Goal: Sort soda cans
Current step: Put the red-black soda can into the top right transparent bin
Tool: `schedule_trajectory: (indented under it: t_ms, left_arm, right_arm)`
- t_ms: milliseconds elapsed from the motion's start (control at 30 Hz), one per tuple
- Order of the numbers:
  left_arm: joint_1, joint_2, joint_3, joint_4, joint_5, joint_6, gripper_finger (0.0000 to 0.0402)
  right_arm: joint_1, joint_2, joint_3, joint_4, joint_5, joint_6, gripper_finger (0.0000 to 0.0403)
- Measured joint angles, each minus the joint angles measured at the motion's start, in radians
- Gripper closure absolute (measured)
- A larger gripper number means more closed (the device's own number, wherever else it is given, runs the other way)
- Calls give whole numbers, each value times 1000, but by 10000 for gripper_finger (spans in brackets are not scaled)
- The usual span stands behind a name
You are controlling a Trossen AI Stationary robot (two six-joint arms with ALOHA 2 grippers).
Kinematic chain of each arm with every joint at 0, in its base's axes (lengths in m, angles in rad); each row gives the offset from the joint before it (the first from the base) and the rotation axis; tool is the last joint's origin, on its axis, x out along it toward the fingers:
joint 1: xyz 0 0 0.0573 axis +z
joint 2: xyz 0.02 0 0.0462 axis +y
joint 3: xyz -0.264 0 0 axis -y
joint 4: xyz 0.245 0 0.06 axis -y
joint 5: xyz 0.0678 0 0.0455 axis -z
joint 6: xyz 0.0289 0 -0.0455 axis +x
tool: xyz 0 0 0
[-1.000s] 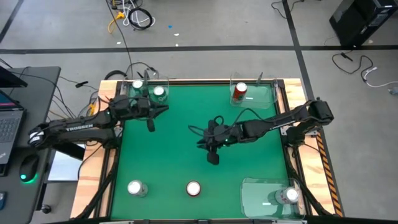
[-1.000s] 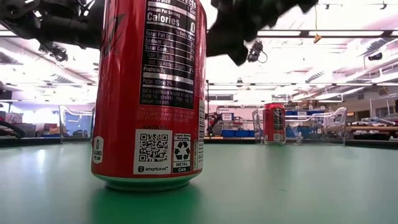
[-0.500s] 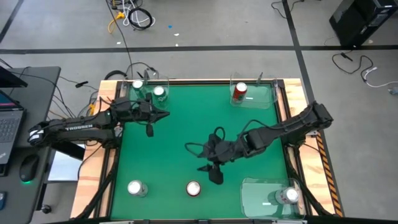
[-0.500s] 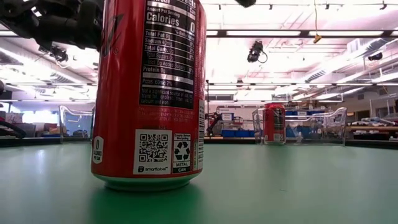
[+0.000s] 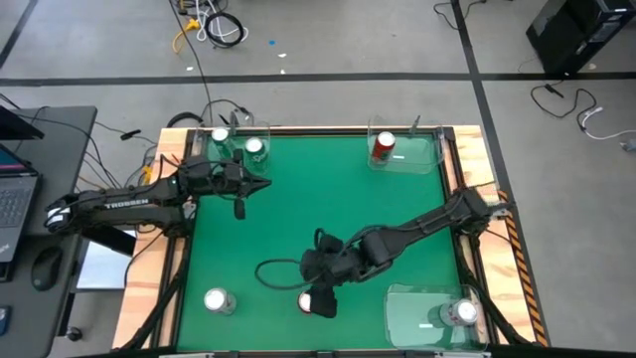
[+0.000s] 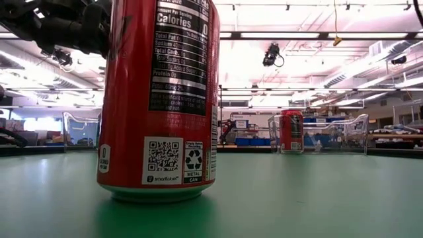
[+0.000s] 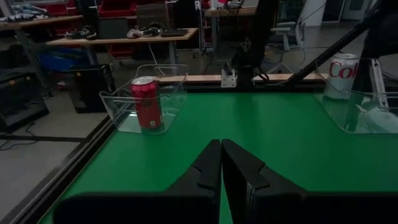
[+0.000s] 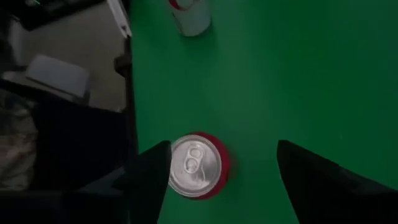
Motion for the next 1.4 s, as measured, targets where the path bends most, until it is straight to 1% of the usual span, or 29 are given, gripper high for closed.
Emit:
schedule_trajectory:
  t_ms: [167, 333, 567, 733, 933, 1167, 1400]
  left_arm:
    - [0, 0, 0, -9, 0, 1, 381]
    - [0, 0, 0, -24, -1, 2, 381]
    - [0, 0, 0, -51, -1, 3, 381]
    - [0, 0, 0, -53, -6, 3, 381]
    - [0, 0, 0, -53, -7, 3, 381]
    - [0, 0, 0, -60, -7, 3, 381]
    - [0, 0, 0, -59, -7, 15, 381]
  right_arm:
    - [14, 106, 154, -103, -24, -7, 94]
    - [18, 170, 223, -160, -24, -37, 77]
    - [28, 199, 227, -154, -28, -69, 71]
    - [35, 203, 227, -139, -51, -78, 70]
    - [35, 204, 226, -137, -38, -84, 70]
    - [33, 273, 221, -133, -72, -85, 70]
    - [38, 285, 212, -137, -75, -83, 67]
